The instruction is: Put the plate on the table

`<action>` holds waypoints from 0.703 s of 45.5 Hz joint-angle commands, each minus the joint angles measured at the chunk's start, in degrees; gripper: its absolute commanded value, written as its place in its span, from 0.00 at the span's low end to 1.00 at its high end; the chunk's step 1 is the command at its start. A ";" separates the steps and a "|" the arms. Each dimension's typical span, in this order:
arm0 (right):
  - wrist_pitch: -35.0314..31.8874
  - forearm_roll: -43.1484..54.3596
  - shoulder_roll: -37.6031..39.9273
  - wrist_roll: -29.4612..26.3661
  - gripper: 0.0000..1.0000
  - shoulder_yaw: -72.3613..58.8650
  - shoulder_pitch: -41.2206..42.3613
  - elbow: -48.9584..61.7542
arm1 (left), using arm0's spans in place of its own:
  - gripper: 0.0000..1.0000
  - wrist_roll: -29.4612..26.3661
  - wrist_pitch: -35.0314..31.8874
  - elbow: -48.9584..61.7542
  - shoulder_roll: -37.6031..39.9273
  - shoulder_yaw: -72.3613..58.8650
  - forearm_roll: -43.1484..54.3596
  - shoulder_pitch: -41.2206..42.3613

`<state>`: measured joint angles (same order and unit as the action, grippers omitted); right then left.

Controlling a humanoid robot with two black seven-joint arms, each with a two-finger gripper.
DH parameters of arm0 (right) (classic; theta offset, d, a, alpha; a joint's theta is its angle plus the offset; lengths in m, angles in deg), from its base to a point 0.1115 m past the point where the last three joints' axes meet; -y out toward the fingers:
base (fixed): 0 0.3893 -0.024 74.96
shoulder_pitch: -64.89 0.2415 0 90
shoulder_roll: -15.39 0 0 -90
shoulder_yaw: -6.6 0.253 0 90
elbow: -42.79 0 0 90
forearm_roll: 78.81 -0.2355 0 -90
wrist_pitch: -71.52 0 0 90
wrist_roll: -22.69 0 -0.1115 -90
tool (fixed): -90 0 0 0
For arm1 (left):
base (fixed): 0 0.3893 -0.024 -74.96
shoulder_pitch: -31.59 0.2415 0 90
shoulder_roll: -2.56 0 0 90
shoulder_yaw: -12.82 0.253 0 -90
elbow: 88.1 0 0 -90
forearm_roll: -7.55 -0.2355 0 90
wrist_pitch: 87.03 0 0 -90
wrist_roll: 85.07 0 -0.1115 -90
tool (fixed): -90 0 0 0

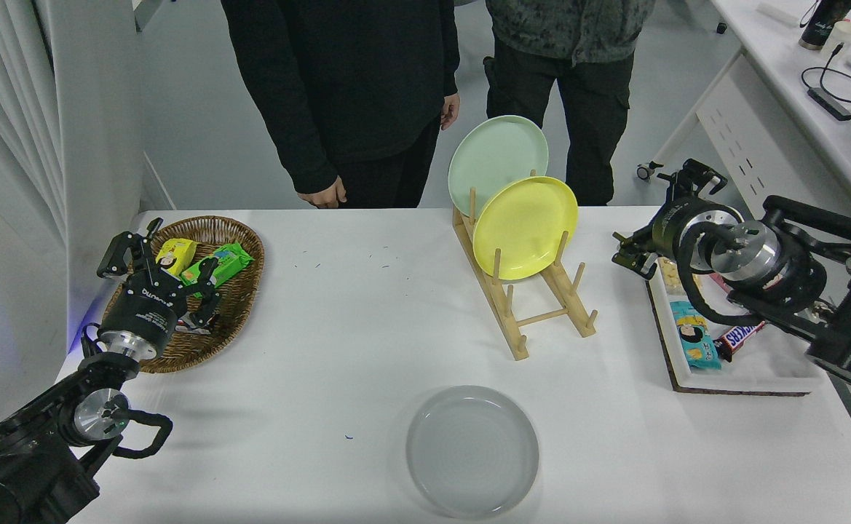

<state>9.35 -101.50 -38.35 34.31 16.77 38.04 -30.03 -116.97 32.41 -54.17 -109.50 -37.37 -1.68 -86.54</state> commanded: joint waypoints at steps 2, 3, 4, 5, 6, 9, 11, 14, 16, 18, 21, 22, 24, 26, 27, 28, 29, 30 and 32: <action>-14.20 20.49 0.39 0.16 1.00 -1.82 0.04 4.96 | 0.98 0.00 0.00 0.00 0.00 0.00 0.01 0.09; -15.00 21.02 0.48 0.25 1.00 -1.64 -0.22 5.40 | 0.98 0.00 0.00 0.00 0.00 0.00 0.01 -0.08; -15.87 21.29 0.48 0.25 1.00 -1.38 -0.40 5.93 | 0.98 0.00 0.00 0.00 0.00 0.00 0.01 -0.08; -16.66 21.55 0.48 0.25 1.00 -1.03 -0.75 6.37 | 0.98 0.00 0.00 0.00 0.00 0.00 -0.08 -0.08; -17.54 21.90 0.39 0.25 1.00 -0.59 -1.10 6.81 | 0.98 0.00 0.00 0.00 0.00 0.00 0.00 0.09; -20.70 21.90 0.31 0.51 1.00 1.51 -3.20 8.13 | 0.98 0.00 0.00 0.00 0.00 0.00 0.01 -0.08; -25.62 21.99 -0.05 1.30 1.00 6.25 -6.98 9.97 | 0.98 0.00 0.00 0.00 0.00 0.00 0.01 0.09; -34.93 21.99 -0.22 2.09 1.00 14.43 -12.96 12.17 | 0.98 0.00 0.00 0.00 0.00 0.00 0.01 0.09; -40.47 22.08 -0.31 2.09 1.00 18.03 -15.25 12.96 | 0.98 0.00 0.00 0.00 0.00 0.00 0.01 -0.08; -43.38 22.08 -0.48 2.09 1.00 19.45 -16.22 13.14 | 0.98 0.00 0.00 0.00 0.00 0.00 -0.08 0.09; -47.07 22.08 -1.80 2.09 1.00 22.60 -18.85 13.67 | 0.98 -0.09 0.00 0.00 0.00 0.00 0.01 0.09; -47.17 22.08 -2.33 2.09 1.00 23.40 -19.47 13.76 | 0.98 0.00 0.00 0.00 0.00 0.00 0.01 0.09; -47.26 22.08 -3.03 2.09 1.00 25.16 -20.70 14.02 | 0.98 0.00 0.00 0.00 0.00 0.00 0.01 0.09; -47.35 22.08 -6.27 2.09 1.00 27.79 -23.07 16.38 | 0.98 -0.09 0.00 0.00 0.00 0.00 0.01 0.09; -47.35 22.17 -7.07 2.09 1.00 28.06 -23.42 16.83 | 0.98 -0.09 0.00 0.00 0.00 0.00 0.01 0.09; -47.35 22.17 -7.86 2.09 1.00 28.41 -23.78 17.44 | 0.98 -0.09 0.00 0.00 0.00 0.00 -0.08 0.09; -47.35 22.17 -8.48 2.09 1.00 28.68 -24.22 17.97 | 0.98 -0.09 0.00 0.00 0.00 0.00 -0.08 0.09; -47.35 22.17 -9.18 2.09 1.00 29.12 -24.65 18.59 | 0.98 -0.09 0.00 0.00 0.00 0.00 0.00 0.09; -47.70 22.17 -10.24 2.09 1.00 29.99 -25.62 19.55 | 0.98 -0.09 0.00 0.00 0.00 0.00 0.01 0.09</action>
<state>-32.16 -80.19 -42.51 36.17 38.35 19.66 -15.88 -117.03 32.42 -54.17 -109.50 -37.37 -1.70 -86.46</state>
